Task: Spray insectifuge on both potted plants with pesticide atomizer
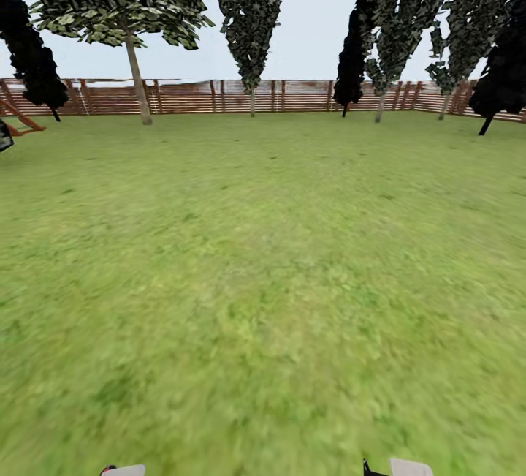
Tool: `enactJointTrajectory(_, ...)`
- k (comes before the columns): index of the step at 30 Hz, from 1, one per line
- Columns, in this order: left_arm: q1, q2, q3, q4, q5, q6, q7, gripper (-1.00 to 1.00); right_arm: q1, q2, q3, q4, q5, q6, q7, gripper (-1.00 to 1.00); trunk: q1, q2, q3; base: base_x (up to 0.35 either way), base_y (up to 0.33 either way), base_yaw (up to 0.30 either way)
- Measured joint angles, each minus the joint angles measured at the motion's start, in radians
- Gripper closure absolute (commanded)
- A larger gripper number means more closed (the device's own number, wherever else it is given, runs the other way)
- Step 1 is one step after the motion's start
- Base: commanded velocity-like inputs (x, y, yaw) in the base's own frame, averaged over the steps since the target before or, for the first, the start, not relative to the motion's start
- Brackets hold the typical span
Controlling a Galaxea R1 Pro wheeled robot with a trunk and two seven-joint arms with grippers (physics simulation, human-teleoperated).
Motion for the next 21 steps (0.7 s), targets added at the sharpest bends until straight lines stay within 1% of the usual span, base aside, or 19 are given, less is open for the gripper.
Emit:
enactJointTrajectory(17,0.0,0.0,0.0,0.0,0.0,0.0,0.0,1.0,0.0,0.0,0.0,0.0,0.0,0.0,0.0,-1.0,0.0,0.0,0.0,0.34,0.0,0.0)
enactJointTrajectory(21,0.0,0.0,0.0,0.0,0.0,0.0,0.0,1.0,0.0,0.0,0.0,0.0,0.0,0.0,0.0,-1.0,0.0,0.0,0.0,0.34,0.0,0.096)
